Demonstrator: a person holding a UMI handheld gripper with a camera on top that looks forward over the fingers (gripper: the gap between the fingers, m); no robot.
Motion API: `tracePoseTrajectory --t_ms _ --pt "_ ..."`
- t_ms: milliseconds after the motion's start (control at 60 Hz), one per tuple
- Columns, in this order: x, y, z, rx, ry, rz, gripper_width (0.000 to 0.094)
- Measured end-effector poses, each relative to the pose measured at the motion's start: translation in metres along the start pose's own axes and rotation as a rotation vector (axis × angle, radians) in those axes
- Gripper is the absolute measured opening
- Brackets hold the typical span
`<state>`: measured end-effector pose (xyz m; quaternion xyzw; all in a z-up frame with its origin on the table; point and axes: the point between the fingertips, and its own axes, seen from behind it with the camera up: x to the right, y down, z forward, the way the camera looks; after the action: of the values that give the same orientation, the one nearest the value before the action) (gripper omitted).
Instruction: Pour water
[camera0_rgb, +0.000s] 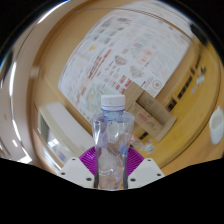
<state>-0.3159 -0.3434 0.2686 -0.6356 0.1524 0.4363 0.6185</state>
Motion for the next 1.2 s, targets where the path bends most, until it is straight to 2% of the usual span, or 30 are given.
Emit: tracePoseTrajectory --t_ms 100,217,333,500,717,833,983,1117,1200 --pt "0.006 -0.059 -0.003 0.061 -0.168 0.355 0.0319" --pt "0.05 -0.109 -0.009 0.16 -0.273 0.755 0.0318" --pt "0.118 -0.125 -0.016 0.256 -0.275 1.066 0.0318" --pt "0.194 -0.106 -0.019 0.309 -0.234 1.315 0.032" --pt "0.204 -0.108 -0.017 0.269 -0.223 1.35 0.0318" --pt "0.176 -0.124 -0.015 0.195 -0.202 1.205 0.0318" --pt "0.126 -0.161 -0.004 0.088 -0.151 0.653 0.0318" --pt "0.115 -0.23 -0.02 0.112 -0.063 0.107 0.032" --pt "0.115 -0.265 -0.027 0.145 0.056 -0.227 0.0319"
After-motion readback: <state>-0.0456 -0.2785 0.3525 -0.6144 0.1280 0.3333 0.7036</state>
